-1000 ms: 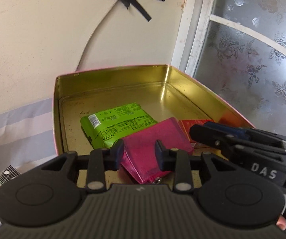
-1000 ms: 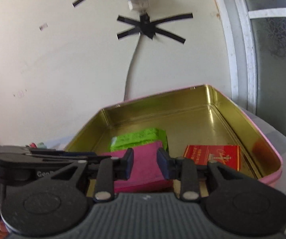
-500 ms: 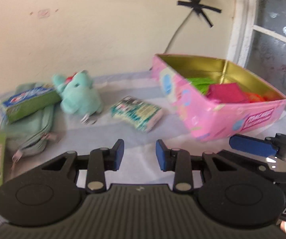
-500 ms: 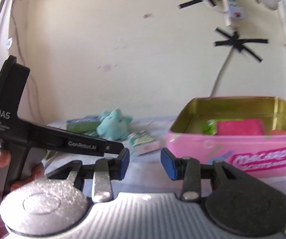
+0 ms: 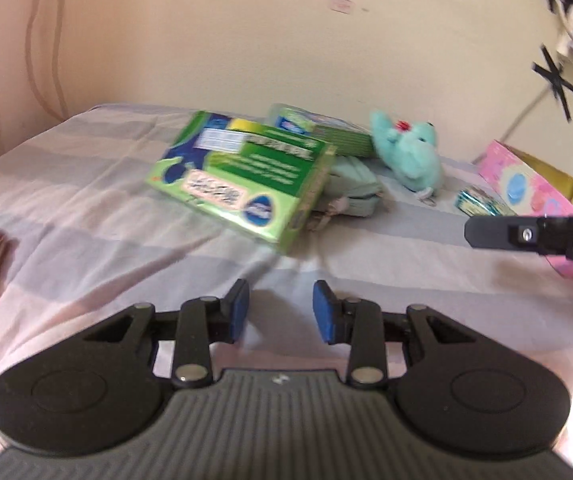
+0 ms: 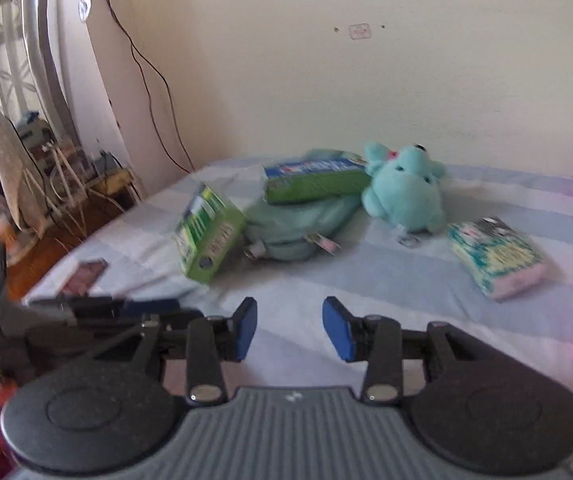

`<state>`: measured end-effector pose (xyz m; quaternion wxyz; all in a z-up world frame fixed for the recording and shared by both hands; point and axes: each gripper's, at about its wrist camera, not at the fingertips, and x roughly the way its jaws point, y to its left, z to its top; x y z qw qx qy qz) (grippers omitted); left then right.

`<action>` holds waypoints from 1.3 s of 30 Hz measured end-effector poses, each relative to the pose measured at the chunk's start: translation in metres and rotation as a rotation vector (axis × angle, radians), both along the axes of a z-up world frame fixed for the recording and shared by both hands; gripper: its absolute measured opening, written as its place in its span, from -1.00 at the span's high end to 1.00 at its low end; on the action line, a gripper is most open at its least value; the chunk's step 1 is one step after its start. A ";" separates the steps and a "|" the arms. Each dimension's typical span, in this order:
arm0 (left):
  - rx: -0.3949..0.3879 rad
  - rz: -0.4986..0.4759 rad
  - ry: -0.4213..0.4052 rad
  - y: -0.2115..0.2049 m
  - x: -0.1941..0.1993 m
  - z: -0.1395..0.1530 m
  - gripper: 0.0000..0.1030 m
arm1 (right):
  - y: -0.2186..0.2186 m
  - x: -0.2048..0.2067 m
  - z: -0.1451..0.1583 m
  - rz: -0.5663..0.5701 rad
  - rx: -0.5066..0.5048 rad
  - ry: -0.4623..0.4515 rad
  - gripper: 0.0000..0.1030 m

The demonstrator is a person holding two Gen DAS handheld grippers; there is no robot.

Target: Organize objects

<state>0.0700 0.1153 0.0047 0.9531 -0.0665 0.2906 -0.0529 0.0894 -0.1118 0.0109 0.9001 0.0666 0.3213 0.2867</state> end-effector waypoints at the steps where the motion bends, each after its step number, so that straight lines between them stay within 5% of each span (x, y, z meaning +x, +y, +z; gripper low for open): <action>1: -0.049 0.020 -0.010 0.012 -0.002 0.000 0.27 | 0.011 0.015 0.001 0.019 0.059 0.033 0.08; 6: -0.234 0.095 -0.061 0.045 -0.007 -0.001 0.27 | 0.066 0.078 -0.025 0.072 0.207 0.237 0.02; 9: -0.218 0.090 -0.089 0.038 -0.005 0.001 0.27 | 0.086 0.099 -0.044 0.064 0.276 0.322 0.00; 11: -0.185 0.074 -0.107 0.030 -0.006 0.003 0.27 | 0.095 0.105 -0.054 0.058 0.298 0.363 0.34; 15: -0.176 0.056 -0.134 0.030 -0.006 0.006 0.26 | 0.083 0.089 -0.055 0.054 0.281 0.353 0.36; 20: -0.187 0.015 -0.105 0.028 0.000 0.004 0.20 | 0.016 0.041 -0.049 0.089 0.288 0.398 0.38; 25: -0.078 -0.050 -0.037 0.006 0.000 0.001 0.17 | -0.082 -0.019 -0.055 0.060 0.372 0.478 0.37; 32: 0.082 -0.164 0.005 -0.053 0.001 0.003 0.17 | -0.191 -0.098 -0.039 -0.258 0.345 0.363 0.11; 35: 0.138 -0.206 0.004 -0.086 0.008 0.008 0.11 | -0.223 -0.117 -0.031 -0.460 0.297 0.277 -0.13; 39: 0.210 -0.235 -0.008 -0.125 0.012 0.009 0.08 | -0.262 -0.130 -0.032 -0.593 0.303 0.199 -0.17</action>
